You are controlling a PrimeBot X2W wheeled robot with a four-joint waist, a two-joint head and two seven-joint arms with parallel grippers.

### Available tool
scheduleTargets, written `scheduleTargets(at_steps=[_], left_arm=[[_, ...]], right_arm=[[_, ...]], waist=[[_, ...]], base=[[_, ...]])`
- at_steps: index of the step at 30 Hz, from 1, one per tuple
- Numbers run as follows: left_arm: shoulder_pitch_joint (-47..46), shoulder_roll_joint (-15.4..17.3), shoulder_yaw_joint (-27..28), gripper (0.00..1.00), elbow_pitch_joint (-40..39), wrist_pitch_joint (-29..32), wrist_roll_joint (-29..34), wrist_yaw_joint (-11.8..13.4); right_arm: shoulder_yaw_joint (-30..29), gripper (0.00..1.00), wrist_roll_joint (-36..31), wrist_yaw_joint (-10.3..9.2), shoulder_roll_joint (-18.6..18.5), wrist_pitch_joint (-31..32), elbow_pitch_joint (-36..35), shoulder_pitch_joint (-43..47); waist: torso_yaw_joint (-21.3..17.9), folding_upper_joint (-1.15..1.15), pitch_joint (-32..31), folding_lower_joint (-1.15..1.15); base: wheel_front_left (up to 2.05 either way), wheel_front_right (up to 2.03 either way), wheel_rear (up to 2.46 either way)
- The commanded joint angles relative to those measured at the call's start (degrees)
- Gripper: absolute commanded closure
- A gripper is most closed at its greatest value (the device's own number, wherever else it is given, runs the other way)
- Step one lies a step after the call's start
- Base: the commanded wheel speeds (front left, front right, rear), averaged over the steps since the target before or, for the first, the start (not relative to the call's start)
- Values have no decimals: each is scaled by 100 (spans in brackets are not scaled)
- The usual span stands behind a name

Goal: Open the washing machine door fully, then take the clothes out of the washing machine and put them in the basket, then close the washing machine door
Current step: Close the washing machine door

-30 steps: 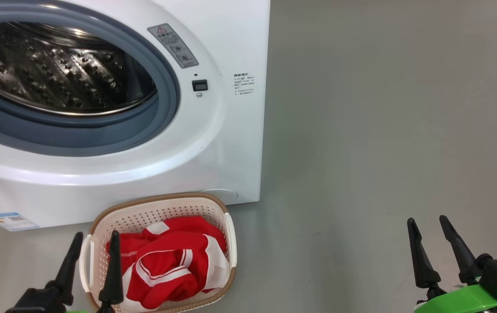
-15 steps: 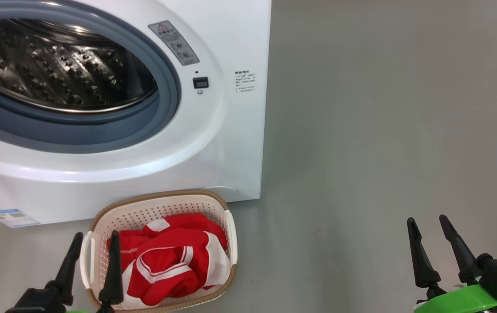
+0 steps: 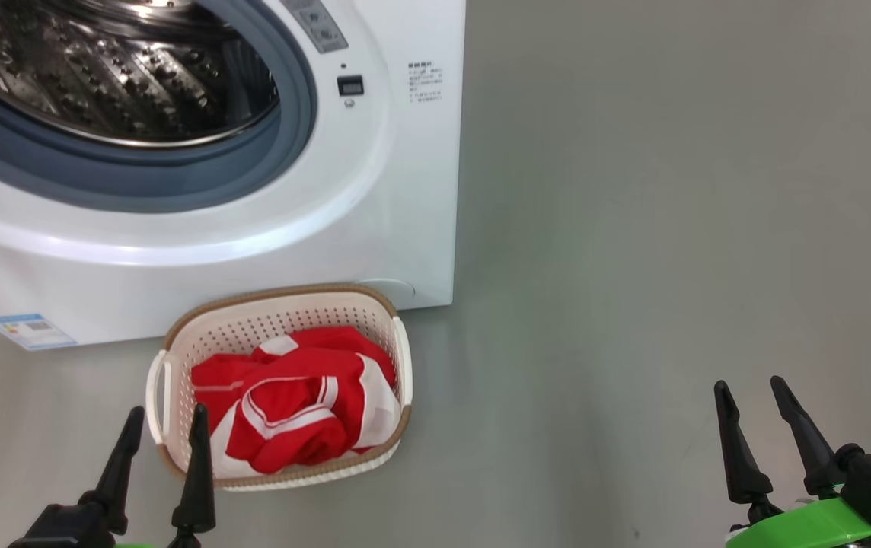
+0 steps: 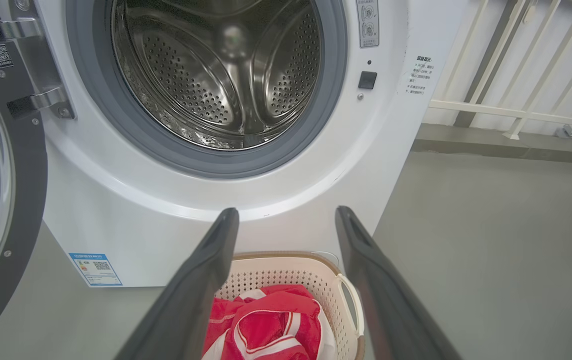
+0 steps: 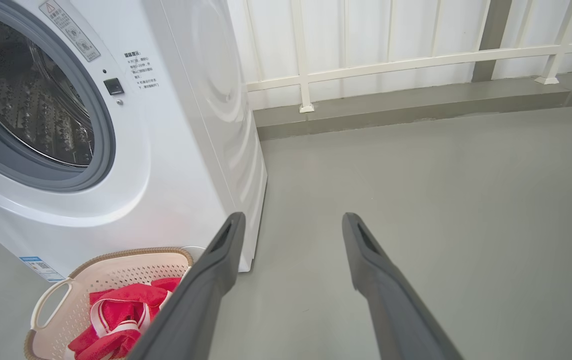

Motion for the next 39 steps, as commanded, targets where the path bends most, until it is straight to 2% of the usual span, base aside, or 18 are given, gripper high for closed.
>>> scheduleTargets(at_steps=[1,13,20,26,34,38,39], left_arm=[[-112,91,178,0,-150,-36,-23,38],[-169,91,151,0,-104,-36,-14,54],[-224,91,36,0,-38,-36,-88,118],[-207,91,-117,0,2,-36,-271,252],[-86,91,-376,0,25,-36,-612,582],[-21,91,-481,0,4,-36,-752,698],[-21,91,-481,0,4,-36,-752,698]], right_arm=[[99,0,39,43,-66,-37,-129,-68],[84,0,35,43,-55,-37,-117,-84],[108,0,19,43,-68,-37,-103,-135],[194,0,17,43,-138,-37,-82,-144],[426,0,7,43,-323,-37,-52,-255],[540,0,12,43,-442,-37,-29,-325],[540,0,12,43,-442,-37,-29,-325]], waist=[[3,0,11,0],[35,0,41,0],[191,0,55,0],[573,0,55,0],[1292,0,52,0],[1693,0,35,0],[1693,0,35,0]], base=[[-98,98,0],[-22,22,0],[0,0,0],[0,0,0],[0,0,0],[0,0,0],[0,0,0]])
